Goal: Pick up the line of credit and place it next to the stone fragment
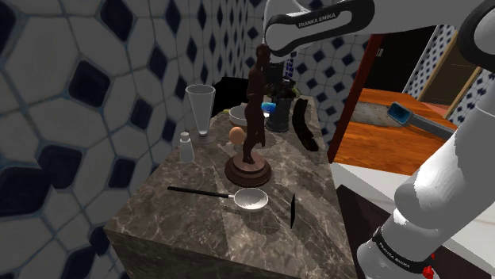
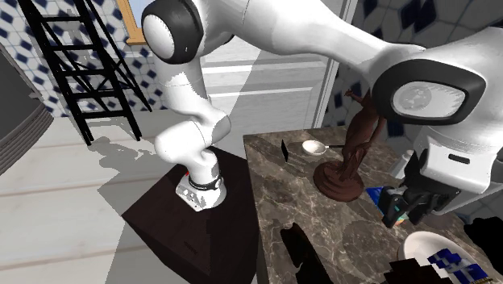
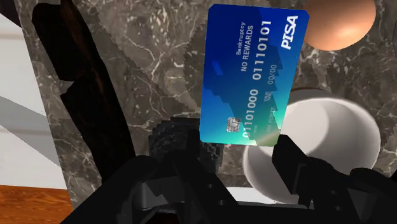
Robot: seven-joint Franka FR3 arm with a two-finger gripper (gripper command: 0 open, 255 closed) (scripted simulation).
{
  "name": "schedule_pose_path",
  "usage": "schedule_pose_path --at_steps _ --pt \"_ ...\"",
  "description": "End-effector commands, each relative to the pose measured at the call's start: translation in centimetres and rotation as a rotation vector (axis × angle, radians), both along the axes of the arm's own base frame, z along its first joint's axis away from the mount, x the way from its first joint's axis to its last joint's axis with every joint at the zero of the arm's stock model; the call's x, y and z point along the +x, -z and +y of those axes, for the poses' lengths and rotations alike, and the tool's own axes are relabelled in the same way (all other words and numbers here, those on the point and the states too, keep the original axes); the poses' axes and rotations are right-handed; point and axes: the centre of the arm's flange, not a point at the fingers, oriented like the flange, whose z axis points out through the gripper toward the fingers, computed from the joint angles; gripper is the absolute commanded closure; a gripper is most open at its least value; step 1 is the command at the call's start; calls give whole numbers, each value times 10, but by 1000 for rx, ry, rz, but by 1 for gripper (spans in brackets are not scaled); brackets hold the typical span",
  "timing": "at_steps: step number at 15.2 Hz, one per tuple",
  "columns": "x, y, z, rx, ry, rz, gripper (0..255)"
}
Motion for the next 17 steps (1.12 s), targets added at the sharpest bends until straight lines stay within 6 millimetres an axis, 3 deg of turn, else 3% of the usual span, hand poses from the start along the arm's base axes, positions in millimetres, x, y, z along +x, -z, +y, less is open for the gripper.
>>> schedule_pose_path --at_steps 1,17 --pt "-1 10 0 0 0 -1 255" --pt "-1 94 0 0 0 -1 255"
